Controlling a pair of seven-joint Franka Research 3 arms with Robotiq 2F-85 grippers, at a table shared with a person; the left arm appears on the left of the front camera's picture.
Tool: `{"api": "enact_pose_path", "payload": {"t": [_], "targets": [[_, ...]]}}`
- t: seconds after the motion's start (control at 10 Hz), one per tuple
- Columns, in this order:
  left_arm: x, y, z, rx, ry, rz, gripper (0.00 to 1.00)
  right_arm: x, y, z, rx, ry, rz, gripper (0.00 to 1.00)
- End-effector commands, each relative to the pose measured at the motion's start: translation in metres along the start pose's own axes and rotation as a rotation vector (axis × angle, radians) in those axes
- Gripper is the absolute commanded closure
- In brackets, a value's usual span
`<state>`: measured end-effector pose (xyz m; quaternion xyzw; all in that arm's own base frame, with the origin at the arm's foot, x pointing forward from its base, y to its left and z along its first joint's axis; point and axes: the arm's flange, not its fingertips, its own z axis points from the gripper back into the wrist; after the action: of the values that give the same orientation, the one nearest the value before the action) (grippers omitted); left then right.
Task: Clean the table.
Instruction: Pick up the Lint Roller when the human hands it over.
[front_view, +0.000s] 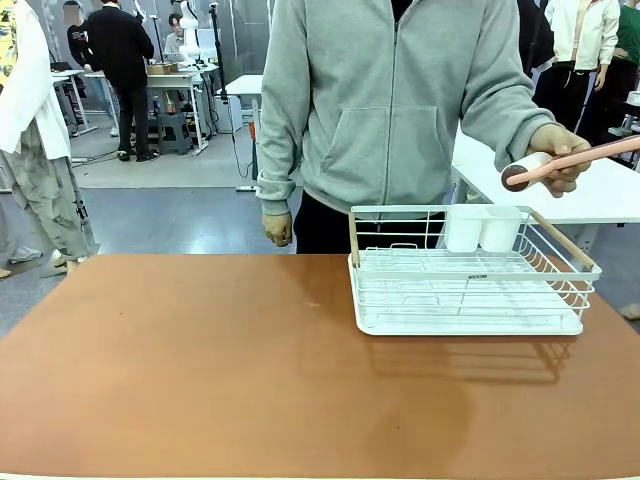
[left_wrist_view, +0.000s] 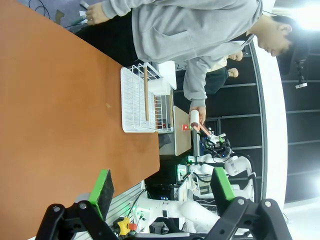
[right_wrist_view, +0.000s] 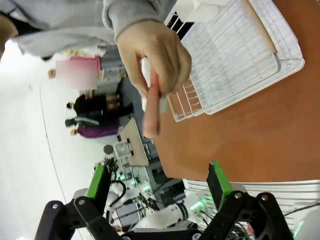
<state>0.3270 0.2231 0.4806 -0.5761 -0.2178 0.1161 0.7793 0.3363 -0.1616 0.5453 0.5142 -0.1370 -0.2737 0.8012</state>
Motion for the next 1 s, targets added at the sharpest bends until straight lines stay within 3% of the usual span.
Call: {"api": "enact_pose_path", "payload": {"t": [0.0,0.5,0.9], "targets": [[-0.001,-0.001,0.002,-0.003,-0.004,-0.004,0.0,-0.016,0.013,-0.028,-0.018,-0.087,-0.087,0.0],[-0.001,-0.001,0.002,-0.003,-0.004,-0.004,0.0,-0.015,0.022,-0.067,-0.062,-0.239,-0.108,0.0],[-0.001,-0.001,0.002,-0.003,-0.004,-0.004,0.0,-0.015,0.026,-0.094,-0.055,-0.273,-0.146,0.0]]}}
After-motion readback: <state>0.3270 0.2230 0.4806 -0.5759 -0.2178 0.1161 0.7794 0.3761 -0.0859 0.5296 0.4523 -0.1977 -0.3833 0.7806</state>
